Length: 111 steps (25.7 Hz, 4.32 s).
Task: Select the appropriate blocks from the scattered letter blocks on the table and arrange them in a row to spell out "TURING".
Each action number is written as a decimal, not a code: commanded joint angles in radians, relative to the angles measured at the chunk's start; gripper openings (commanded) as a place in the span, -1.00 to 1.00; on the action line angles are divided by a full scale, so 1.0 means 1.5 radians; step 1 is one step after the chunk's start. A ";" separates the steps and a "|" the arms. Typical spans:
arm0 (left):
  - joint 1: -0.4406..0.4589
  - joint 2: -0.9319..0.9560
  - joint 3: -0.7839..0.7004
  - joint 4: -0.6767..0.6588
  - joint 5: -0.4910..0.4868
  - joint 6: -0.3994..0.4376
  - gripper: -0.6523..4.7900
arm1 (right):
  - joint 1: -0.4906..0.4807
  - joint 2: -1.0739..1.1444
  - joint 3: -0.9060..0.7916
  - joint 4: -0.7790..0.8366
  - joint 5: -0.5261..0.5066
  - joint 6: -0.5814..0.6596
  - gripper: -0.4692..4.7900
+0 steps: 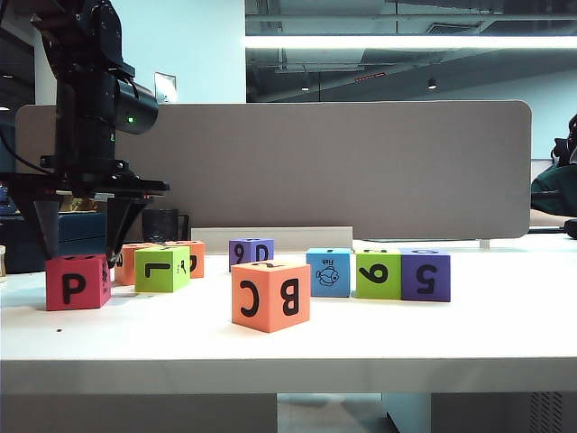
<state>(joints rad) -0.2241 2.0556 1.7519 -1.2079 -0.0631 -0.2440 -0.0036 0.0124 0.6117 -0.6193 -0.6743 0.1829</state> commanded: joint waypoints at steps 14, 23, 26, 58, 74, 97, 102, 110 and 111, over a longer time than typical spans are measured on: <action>0.000 0.004 -0.001 -0.003 -0.003 -0.005 0.46 | 0.000 -0.006 0.002 -0.102 0.002 0.000 -0.82; 0.000 0.005 -0.025 0.012 0.000 -0.005 0.11 | 0.000 -0.006 0.002 -0.103 0.002 -0.001 -0.82; -0.001 0.005 -0.030 0.015 0.000 -0.004 0.11 | 0.000 -0.006 0.002 -0.103 0.002 -0.005 -0.82; -0.174 0.023 0.109 0.186 0.060 0.065 -0.10 | -0.001 -0.006 0.002 -0.103 0.002 -0.005 -0.82; -0.185 0.063 0.108 0.198 0.098 0.065 -0.09 | -0.001 -0.006 0.002 -0.103 0.002 -0.005 -0.82; -0.200 0.093 0.109 0.240 0.105 0.046 0.40 | -0.001 -0.006 0.002 -0.104 0.002 -0.005 -0.82; -0.200 0.093 0.109 0.256 0.116 0.033 0.51 | -0.001 -0.006 0.002 -0.104 0.002 -0.005 -0.82; -0.199 0.091 0.159 0.243 0.117 0.036 0.51 | -0.001 -0.006 0.002 -0.104 0.002 -0.005 -0.82; -0.199 0.091 0.190 0.223 0.111 0.039 0.50 | -0.001 -0.006 0.002 -0.104 0.002 -0.005 -0.82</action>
<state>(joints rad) -0.5220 2.2032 2.0090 -0.8509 0.1081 -0.1951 -0.0036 0.0124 0.6113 -0.7841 -0.6731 0.1776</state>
